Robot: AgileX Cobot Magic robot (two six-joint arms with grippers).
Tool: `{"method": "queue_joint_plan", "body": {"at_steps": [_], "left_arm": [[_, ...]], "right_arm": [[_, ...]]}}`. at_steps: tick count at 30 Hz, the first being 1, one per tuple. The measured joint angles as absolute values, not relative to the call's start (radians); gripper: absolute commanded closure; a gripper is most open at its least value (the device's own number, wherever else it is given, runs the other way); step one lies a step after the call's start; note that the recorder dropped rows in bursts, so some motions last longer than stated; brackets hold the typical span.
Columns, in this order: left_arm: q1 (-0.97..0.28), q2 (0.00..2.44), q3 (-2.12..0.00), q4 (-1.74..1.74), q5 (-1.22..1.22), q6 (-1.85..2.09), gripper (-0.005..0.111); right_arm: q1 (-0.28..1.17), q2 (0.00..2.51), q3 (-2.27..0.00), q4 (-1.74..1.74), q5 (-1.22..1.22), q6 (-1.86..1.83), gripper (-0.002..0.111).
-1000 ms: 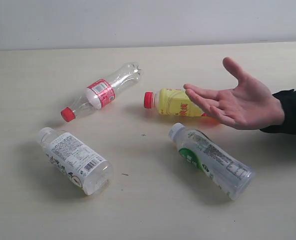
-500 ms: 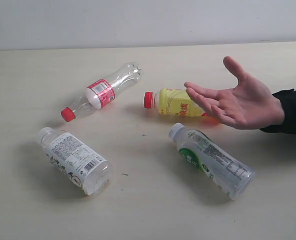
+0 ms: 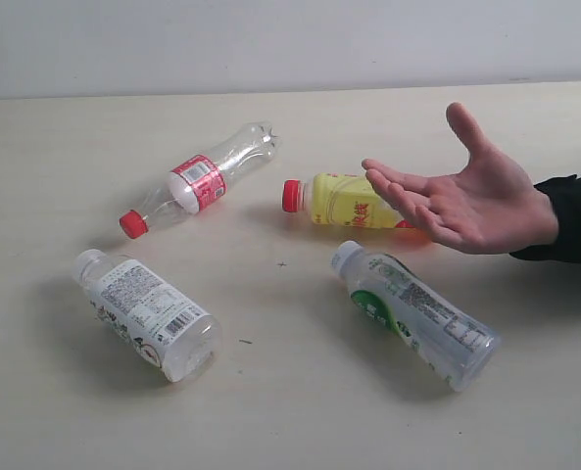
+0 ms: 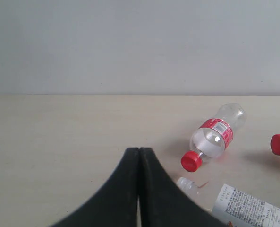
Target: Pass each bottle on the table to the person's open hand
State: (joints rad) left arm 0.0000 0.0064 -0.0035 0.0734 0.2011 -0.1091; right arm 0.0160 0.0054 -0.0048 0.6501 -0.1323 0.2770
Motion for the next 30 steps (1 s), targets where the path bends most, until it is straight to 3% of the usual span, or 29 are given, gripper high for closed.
{"method": "queue_joint_plan", "body": {"at_steps": [9, 18, 22, 26, 30], "left_arm": [[0.000, 0.006, -0.003, 0.073, 0.201, -0.109, 0.107], [0.000, 0.006, -0.003, 0.073, 0.201, -0.109, 0.107], [0.000, 0.006, -0.003, 0.073, 0.201, -0.109, 0.107], [0.000, 0.006, -0.003, 0.073, 0.201, -0.109, 0.107], [0.000, 0.006, -0.003, 0.073, 0.201, -0.109, 0.107]], "right_arm": [[0.016, 0.005, -0.017, 0.536, -0.224, 0.409, 0.108], [0.016, 0.106, -0.261, -0.064, -0.252, 0.539, 0.108], [0.016, 0.202, -0.379, -0.547, -0.267, 0.882, 0.108], [0.016, 0.346, -0.507, -1.111, -0.507, 1.345, 0.108], [0.016, 0.527, -0.637, -1.371, -0.909, 1.556, 0.108]]}}
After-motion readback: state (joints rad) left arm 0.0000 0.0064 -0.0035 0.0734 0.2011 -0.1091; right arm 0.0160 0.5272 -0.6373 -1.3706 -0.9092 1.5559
